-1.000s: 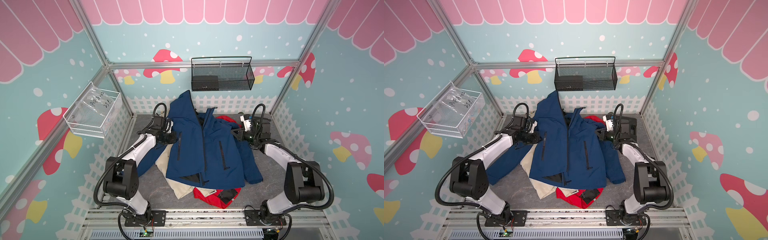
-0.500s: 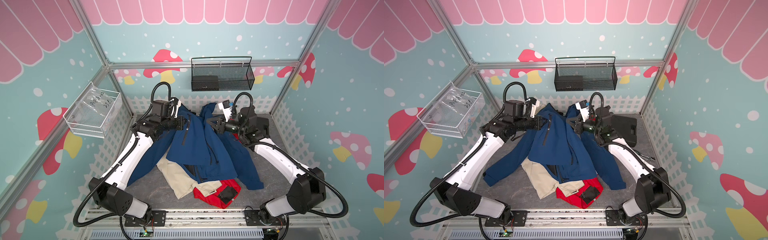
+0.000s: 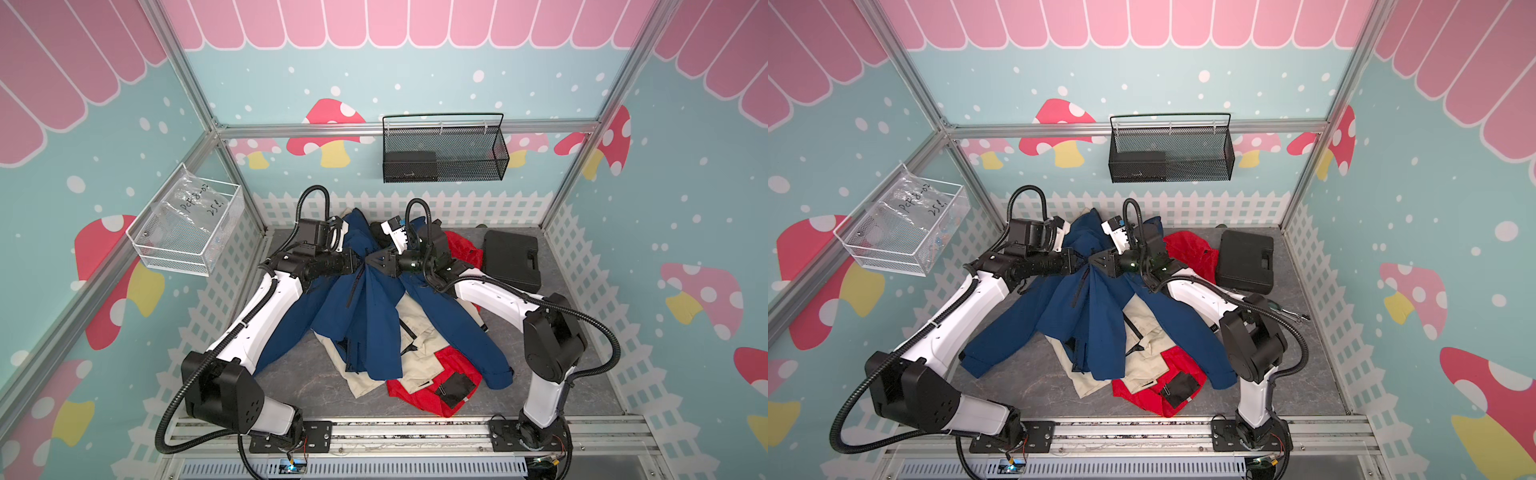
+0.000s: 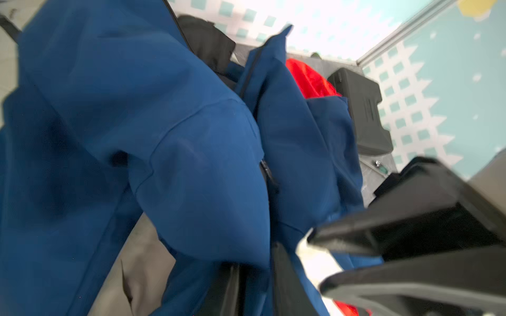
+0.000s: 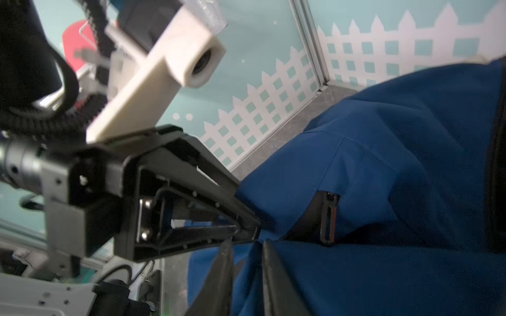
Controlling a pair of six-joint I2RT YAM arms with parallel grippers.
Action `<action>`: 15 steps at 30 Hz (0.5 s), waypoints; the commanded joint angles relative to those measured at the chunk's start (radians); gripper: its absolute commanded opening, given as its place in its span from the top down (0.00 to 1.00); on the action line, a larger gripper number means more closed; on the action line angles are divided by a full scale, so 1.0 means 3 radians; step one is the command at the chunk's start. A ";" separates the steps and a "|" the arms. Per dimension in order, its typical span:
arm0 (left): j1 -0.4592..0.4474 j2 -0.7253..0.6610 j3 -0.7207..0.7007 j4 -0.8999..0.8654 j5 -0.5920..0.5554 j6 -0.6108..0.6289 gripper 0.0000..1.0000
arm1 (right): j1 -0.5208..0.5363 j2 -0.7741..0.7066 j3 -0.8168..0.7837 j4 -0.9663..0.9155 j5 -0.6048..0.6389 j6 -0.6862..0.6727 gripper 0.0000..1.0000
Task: Unzip the jacket
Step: Pick up the jacket from the jacket.
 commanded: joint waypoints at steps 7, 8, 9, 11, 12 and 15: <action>-0.0164 0.0278 -0.0094 0.0358 0.0284 -0.0007 0.43 | -0.0593 -0.0814 -0.0696 0.0035 -0.0073 0.0112 0.44; -0.0209 0.0283 -0.0094 0.0370 0.0281 0.0016 0.40 | -0.0662 -0.0905 -0.0788 0.0008 -0.0061 0.0099 0.44; -0.0264 0.0276 -0.0103 0.0397 0.0269 0.0030 0.37 | -0.0735 -0.1000 -0.0886 -0.0039 -0.0049 0.0070 0.43; -0.0332 0.0240 -0.0142 0.0479 0.0234 0.0005 0.33 | -0.0848 -0.1148 -0.1023 -0.0143 -0.0014 -0.0020 0.42; -0.0349 0.0206 -0.0176 0.0530 0.0195 -0.0038 0.33 | -0.0895 -0.1220 -0.1078 -0.0199 0.0001 -0.0072 0.42; -0.0352 0.0110 -0.0264 0.0651 0.0105 -0.0173 0.30 | -0.0994 -0.1351 -0.1205 -0.0288 0.0029 -0.0166 0.41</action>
